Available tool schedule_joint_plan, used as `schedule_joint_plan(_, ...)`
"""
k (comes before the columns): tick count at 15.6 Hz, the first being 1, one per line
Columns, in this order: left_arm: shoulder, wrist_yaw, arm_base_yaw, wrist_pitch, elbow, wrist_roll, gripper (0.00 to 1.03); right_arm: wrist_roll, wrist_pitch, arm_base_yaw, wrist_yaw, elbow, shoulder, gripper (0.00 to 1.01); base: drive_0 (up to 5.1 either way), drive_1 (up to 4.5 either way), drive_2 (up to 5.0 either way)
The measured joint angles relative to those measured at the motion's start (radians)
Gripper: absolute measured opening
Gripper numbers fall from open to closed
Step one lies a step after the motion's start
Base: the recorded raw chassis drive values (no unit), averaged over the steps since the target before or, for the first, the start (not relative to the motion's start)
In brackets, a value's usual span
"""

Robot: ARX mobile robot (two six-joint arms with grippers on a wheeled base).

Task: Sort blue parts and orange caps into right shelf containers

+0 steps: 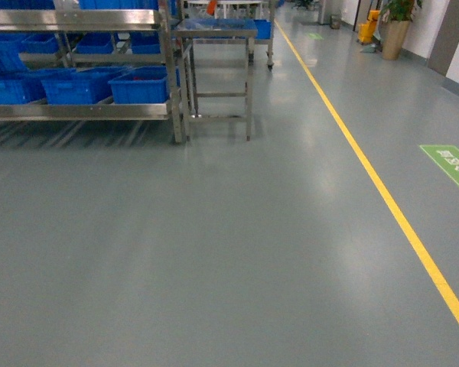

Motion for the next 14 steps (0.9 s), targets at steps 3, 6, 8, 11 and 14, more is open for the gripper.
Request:
schedule_joint_plan(3,0.0,0.0,0.0,0.0,0.0,0.0,0.42,0.0,0.003,0.0,0.0,0.0,0.0,0.44,0.1,4.26,-4.2)
schedule_joint_plan(6,0.0,0.0,0.0,0.002,0.0,0.0,0.42,0.0,0.0,0.0,0.0,0.0,0.0,0.44,0.0,4.18,-4.2)
schedule_joint_plan(8,0.0,0.001,0.0,0.0,0.0,0.0,0.42,0.0,-0.002,0.0,0.0,0.0,0.0,0.44,0.0,4.2,-4.2)
schedule_joint_plan(11,0.0,0.001,0.0,0.0,0.0,0.0,0.42,0.0,-0.003,0.0,0.0,0.0,0.0,0.44,0.0,4.25,-4.2)
schedule_joint_plan(14,0.0,0.001,0.0,0.0,0.0,0.0,0.42,0.0,-0.001,0.0,0.0,0.0,0.0,0.44,0.0,4.18,-4.2)
